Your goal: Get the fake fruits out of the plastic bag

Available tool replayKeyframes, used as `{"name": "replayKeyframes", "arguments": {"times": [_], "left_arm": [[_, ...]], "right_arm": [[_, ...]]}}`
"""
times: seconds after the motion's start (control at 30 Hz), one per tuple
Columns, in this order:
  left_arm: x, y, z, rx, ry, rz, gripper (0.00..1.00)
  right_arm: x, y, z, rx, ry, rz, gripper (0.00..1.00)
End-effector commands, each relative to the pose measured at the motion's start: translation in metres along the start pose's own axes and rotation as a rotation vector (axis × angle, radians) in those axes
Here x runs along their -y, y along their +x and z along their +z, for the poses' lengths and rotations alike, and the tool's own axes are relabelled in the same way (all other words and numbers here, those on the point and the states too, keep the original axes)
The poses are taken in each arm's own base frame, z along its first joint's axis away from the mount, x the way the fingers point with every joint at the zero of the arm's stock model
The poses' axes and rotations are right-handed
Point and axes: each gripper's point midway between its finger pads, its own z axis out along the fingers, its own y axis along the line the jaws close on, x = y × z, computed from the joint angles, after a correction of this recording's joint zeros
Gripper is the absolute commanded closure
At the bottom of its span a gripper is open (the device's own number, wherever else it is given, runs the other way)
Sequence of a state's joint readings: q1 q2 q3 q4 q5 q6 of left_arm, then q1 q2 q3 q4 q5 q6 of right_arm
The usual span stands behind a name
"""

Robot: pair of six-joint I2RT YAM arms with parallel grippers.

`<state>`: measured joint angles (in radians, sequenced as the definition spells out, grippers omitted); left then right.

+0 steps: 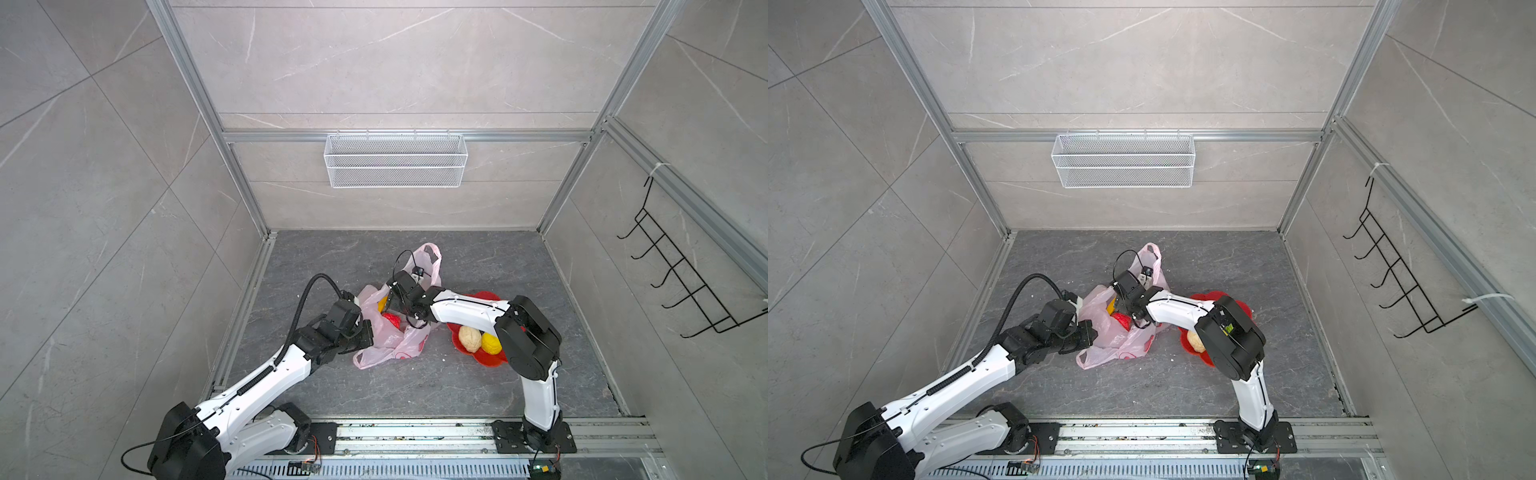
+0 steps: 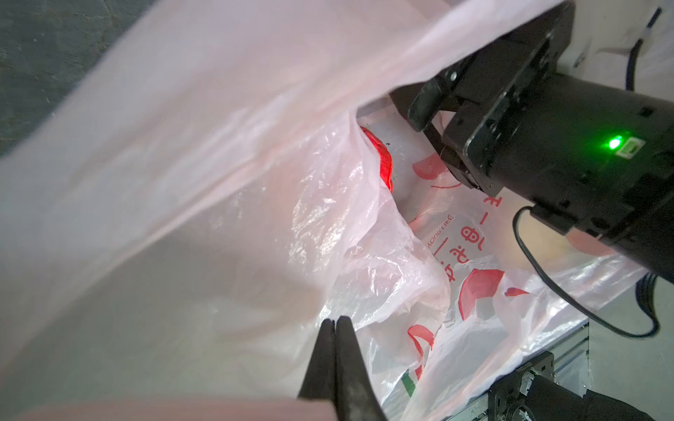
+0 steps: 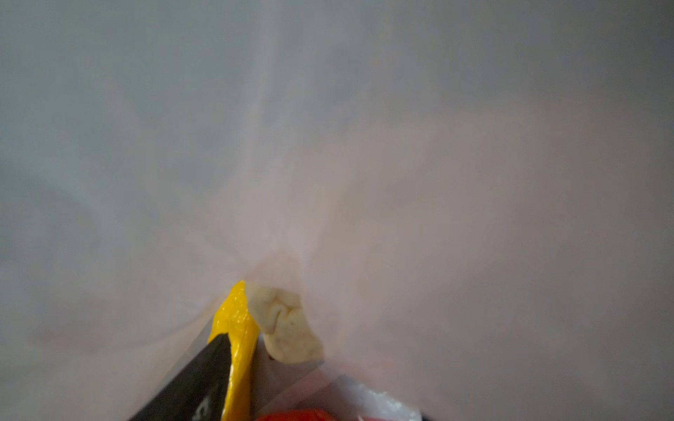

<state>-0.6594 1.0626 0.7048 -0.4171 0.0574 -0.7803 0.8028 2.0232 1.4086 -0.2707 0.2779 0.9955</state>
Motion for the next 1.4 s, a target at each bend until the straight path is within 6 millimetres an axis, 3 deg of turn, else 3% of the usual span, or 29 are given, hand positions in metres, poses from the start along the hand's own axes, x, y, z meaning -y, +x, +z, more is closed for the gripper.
{"name": "replayKeyframes", "arguments": {"times": [0.0, 0.47, 0.7, 1.17, 1.37], "left_arm": [[0.007, -0.005, -0.003, 0.022, 0.027, 0.027, 1.00], [0.006, -0.005, -0.001, 0.020, 0.014, 0.018, 1.00], [0.000, -0.003, -0.005, 0.028, 0.001, 0.011, 1.00], [0.005, -0.003, -0.003, 0.010, 0.013, 0.016, 1.00], [0.003, -0.004, -0.009, 0.017, 0.002, 0.019, 1.00]], "right_arm": [[0.001, -0.011, 0.008, 0.027, 0.014, 0.026, 0.20], [0.001, -0.022, 0.030, 0.020, 0.014, -0.005, 0.19], [-0.010, -0.026, 0.042, 0.035, -0.009, -0.035, 0.18], [-0.012, -0.044, 0.045, 0.143, -0.016, -0.073, 0.15], [-0.009, -0.040, 0.057, 0.120, -0.006, -0.070, 0.17]]}}
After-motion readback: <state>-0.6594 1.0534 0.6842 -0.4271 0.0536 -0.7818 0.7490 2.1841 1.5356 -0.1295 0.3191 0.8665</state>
